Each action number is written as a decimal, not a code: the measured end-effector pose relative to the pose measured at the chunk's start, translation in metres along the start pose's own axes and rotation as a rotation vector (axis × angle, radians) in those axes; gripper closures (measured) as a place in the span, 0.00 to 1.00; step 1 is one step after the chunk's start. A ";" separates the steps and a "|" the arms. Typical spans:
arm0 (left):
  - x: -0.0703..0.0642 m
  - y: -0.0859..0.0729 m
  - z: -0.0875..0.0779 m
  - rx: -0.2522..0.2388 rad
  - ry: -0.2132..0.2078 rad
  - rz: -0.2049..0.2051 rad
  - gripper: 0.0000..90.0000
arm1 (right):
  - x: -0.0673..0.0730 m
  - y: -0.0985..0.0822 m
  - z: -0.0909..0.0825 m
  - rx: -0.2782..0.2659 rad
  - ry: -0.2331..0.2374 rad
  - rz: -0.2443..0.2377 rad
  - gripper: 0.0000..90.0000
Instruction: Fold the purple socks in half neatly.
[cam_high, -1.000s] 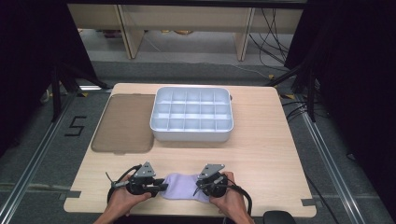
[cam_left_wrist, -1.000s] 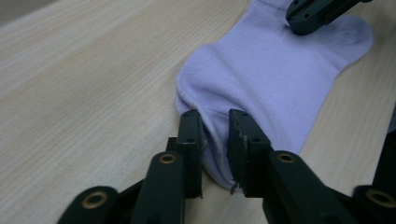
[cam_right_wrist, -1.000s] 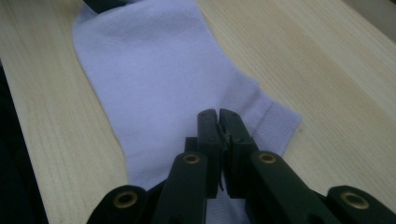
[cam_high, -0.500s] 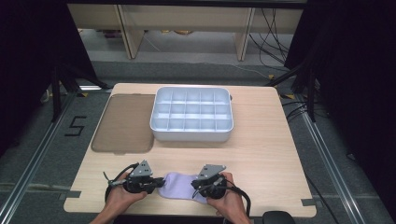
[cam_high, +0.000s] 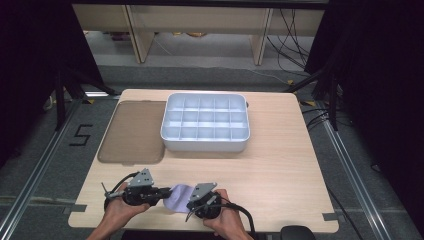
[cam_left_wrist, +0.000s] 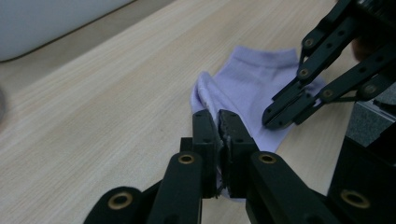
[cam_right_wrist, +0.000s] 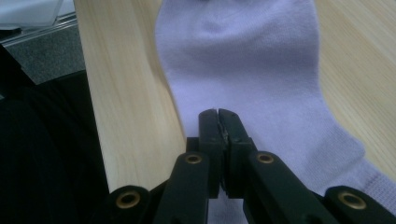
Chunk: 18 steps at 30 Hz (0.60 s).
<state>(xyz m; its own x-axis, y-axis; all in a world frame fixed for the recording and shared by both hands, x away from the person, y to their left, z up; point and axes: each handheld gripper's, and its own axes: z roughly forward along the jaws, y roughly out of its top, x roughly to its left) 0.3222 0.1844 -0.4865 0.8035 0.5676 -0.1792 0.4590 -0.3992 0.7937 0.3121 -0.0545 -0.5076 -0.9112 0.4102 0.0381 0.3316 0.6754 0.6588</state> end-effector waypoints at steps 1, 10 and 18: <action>0.001 0.000 -0.002 0.003 0.001 0.022 0.95 | 0.000 0.000 0.000 0.000 0.000 0.000 0.99; 0.002 0.000 -0.011 -0.013 0.001 -0.019 0.95 | -0.002 0.011 0.003 -0.026 0.030 -0.010 0.99; 0.003 0.002 -0.012 -0.025 0.005 -0.024 0.95 | -0.037 -0.004 -0.030 -0.029 -0.101 0.044 0.99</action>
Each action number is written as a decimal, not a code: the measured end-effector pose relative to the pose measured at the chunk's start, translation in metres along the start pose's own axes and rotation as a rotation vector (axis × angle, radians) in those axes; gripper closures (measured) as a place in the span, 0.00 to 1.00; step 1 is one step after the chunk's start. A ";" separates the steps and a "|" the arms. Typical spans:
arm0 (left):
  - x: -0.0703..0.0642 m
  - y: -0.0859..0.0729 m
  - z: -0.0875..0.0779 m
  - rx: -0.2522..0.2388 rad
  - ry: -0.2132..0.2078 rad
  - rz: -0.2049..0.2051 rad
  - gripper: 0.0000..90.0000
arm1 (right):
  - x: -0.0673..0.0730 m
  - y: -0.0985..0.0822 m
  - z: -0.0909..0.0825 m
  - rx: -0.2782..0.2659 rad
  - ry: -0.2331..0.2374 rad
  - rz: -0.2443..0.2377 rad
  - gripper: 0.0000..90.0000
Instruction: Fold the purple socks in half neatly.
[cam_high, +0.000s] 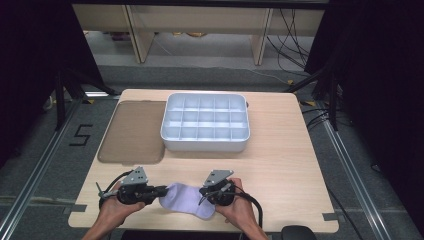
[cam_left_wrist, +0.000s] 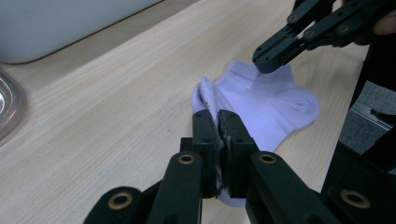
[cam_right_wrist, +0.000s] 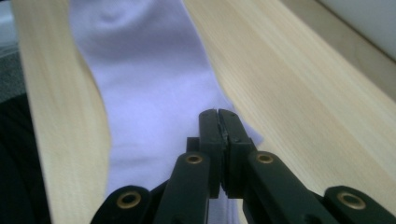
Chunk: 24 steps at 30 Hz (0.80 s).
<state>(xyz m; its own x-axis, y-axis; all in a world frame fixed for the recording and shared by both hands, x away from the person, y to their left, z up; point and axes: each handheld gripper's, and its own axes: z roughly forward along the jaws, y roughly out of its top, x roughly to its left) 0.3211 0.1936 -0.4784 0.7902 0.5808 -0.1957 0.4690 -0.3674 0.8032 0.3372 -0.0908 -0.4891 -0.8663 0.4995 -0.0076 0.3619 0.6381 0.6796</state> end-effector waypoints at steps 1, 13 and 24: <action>0.000 0.000 0.000 0.000 0.000 0.000 0.95 | 0.000 0.000 0.000 0.000 0.000 0.000 0.99; 0.000 0.008 -0.001 -0.045 -0.043 -0.030 0.95 | 0.009 0.018 0.038 0.051 0.060 -0.049 1.00; -0.001 0.008 0.000 -0.042 -0.050 -0.036 0.95 | -0.002 -0.006 -0.016 -0.018 0.027 0.036 1.00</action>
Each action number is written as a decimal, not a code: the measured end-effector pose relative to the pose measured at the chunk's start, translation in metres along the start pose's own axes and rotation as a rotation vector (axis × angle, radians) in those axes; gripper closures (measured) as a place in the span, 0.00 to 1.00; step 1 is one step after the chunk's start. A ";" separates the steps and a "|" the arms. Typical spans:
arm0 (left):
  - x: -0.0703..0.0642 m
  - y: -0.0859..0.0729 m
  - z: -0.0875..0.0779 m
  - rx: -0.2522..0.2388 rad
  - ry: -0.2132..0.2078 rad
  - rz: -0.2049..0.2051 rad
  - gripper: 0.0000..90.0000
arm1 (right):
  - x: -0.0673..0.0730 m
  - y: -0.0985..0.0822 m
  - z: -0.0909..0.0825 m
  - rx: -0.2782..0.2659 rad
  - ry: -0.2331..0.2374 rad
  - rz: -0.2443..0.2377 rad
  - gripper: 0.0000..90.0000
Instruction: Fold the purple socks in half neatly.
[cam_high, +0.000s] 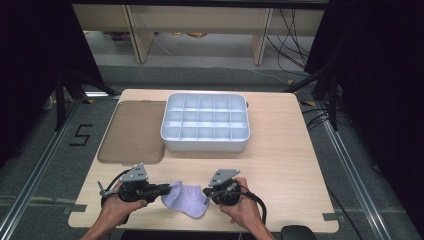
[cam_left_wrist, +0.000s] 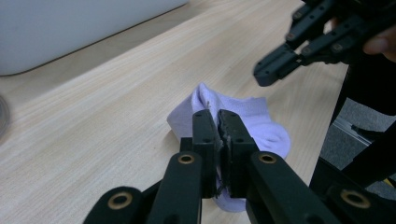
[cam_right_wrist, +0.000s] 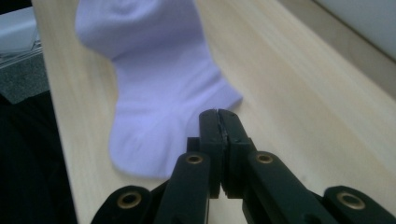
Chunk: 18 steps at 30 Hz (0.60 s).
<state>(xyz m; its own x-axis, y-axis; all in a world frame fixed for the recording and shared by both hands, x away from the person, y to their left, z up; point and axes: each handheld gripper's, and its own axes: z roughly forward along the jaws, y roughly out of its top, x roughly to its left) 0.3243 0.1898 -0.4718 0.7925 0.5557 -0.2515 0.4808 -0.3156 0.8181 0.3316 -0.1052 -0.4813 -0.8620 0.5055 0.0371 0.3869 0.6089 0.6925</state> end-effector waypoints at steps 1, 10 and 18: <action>0.000 0.000 0.000 0.000 0.000 0.000 0.95 | 0.000 0.000 0.000 0.000 0.000 0.000 1.00; -0.008 0.008 0.013 0.034 0.000 0.002 0.95 | 0.007 -0.013 0.012 0.072 0.024 -0.047 1.00; -0.011 0.008 0.035 0.049 0.010 -0.031 0.95 | 0.006 -0.009 0.017 0.079 0.027 -0.062 1.00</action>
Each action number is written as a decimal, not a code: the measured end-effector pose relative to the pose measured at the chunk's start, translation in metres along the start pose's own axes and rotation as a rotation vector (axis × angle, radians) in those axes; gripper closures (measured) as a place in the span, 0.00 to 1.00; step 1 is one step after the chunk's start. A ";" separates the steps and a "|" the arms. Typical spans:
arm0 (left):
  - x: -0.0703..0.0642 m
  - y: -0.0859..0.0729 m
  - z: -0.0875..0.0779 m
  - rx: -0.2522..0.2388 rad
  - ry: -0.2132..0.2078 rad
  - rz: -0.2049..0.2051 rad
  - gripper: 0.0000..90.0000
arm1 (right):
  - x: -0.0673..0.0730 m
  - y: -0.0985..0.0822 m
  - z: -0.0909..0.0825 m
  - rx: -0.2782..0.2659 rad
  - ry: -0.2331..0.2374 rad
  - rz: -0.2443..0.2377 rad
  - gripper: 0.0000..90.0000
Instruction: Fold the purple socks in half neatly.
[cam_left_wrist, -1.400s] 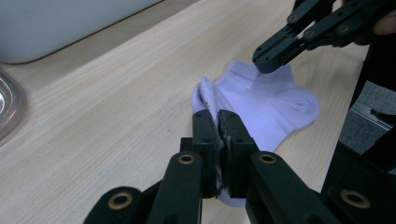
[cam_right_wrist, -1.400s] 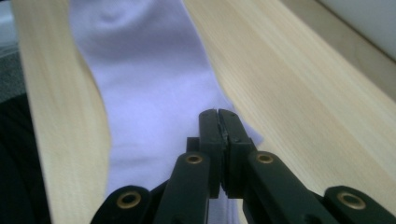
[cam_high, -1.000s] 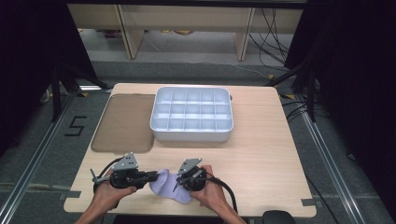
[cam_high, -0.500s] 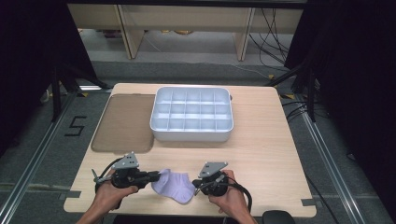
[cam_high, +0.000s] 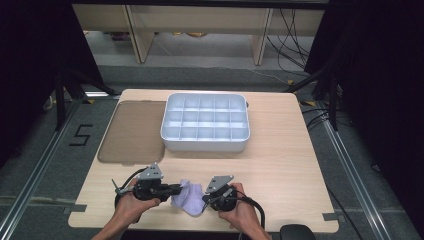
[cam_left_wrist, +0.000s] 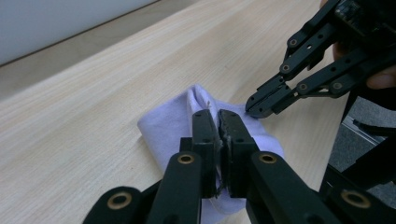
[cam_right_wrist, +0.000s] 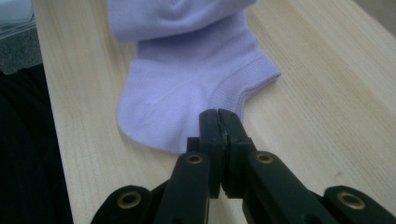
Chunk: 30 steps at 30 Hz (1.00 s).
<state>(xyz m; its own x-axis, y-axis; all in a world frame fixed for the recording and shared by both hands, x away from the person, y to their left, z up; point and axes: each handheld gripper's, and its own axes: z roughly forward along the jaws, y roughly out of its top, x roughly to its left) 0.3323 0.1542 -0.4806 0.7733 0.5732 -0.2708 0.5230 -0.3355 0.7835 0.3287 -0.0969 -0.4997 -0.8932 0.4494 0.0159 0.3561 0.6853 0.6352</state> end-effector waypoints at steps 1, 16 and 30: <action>0.000 0.000 0.001 0.006 0.008 0.003 0.95 | 0.000 0.000 0.000 0.002 0.001 0.004 1.00; -0.004 -0.002 0.031 0.001 -0.021 -0.014 0.95 | -0.001 0.000 0.002 -0.010 0.011 0.003 1.00; -0.007 -0.003 0.038 -0.019 -0.107 -0.004 0.81 | -0.001 -0.002 0.000 0.011 0.009 0.032 0.98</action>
<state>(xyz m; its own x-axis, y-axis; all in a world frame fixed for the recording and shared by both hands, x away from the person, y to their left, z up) 0.3392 0.1231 -0.5022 0.8059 0.4910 -0.3309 0.5198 -0.3188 0.7926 0.3286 -0.0989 -0.5008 -0.8837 0.4660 0.0427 0.3873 0.6770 0.6258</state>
